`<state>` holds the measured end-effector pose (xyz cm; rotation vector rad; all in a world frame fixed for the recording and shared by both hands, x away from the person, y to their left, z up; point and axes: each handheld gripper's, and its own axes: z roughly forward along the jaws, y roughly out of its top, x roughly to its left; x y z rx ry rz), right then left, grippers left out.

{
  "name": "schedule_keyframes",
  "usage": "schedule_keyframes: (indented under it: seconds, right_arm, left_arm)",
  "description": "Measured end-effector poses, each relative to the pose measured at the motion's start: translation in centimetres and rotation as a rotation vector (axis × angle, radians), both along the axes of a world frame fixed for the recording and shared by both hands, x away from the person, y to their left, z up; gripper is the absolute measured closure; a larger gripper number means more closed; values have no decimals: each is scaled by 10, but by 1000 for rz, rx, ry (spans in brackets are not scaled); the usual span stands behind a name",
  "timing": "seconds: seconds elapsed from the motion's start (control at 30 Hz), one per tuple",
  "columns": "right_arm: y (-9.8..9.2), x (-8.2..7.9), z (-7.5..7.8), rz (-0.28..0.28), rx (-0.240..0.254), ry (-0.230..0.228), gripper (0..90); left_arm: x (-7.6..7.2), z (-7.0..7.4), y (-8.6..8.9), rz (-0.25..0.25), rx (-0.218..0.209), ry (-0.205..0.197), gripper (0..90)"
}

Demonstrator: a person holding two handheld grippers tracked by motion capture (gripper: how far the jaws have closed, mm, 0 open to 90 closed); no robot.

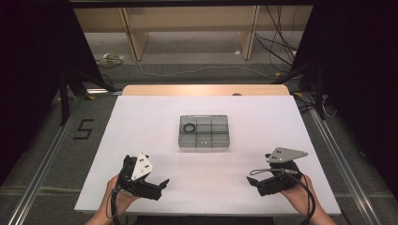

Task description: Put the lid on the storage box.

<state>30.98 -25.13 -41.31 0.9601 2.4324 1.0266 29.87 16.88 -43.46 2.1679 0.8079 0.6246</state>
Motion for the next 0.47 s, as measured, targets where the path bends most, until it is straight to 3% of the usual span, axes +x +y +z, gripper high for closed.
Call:
schedule_keyframes:
  seconds: [0.2,0.33,0.47]
  right_arm:
    - [-9,-19,-8,-13,13,-2,9]
    - [-14,-26,-11,-8,-2,-9,8]
    - [-16,-28,-10,2,8,-21,8]
  left_arm:
    - [-11,-5,4,14,-27,-1,0]
    - [-16,-9,5,-5,-4,7,0]
    - [-15,-8,3,-9,-20,3,0]
